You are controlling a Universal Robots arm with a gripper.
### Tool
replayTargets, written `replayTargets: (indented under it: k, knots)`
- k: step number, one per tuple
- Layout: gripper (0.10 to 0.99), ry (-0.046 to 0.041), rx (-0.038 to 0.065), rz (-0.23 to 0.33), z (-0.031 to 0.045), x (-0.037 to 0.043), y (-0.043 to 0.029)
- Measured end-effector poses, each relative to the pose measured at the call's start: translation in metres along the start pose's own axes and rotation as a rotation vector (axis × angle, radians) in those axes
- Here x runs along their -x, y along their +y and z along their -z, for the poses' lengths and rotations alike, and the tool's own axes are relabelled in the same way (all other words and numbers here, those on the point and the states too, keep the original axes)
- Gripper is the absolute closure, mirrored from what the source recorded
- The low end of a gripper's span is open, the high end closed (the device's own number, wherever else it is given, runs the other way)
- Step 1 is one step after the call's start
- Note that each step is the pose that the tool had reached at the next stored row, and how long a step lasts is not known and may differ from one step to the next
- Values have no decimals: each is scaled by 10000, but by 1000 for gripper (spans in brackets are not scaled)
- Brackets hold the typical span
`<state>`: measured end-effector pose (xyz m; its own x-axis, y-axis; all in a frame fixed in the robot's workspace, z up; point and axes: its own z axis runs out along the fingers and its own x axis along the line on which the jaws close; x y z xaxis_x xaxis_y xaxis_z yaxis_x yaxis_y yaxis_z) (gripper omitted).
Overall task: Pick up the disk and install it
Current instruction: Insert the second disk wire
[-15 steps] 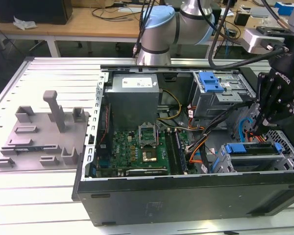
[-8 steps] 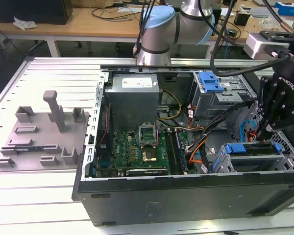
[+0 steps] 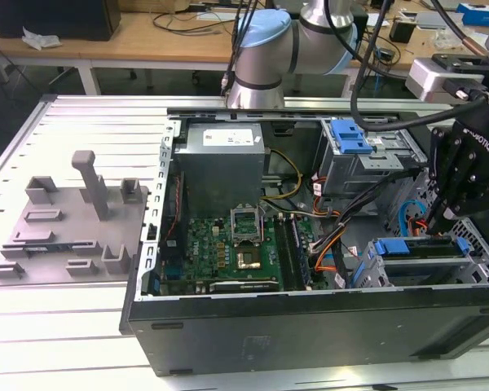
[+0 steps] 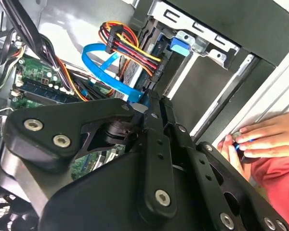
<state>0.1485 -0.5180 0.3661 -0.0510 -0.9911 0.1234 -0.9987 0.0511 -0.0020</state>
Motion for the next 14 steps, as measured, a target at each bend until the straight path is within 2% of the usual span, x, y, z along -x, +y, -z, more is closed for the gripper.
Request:
replayTargets:
  k: [1, 4, 10, 11, 14]
  knots:
    - [925, -51, -17, 136, -1, -3, 1]
    - [925, -307, -111, 362, -4, -20, 2]
    - [925, -645, -129, 569, -29, -86, 27]
    - [925, -679, -133, 613, -33, -91, 30]
    - [925, -867, -152, 870, -59, -110, 37]
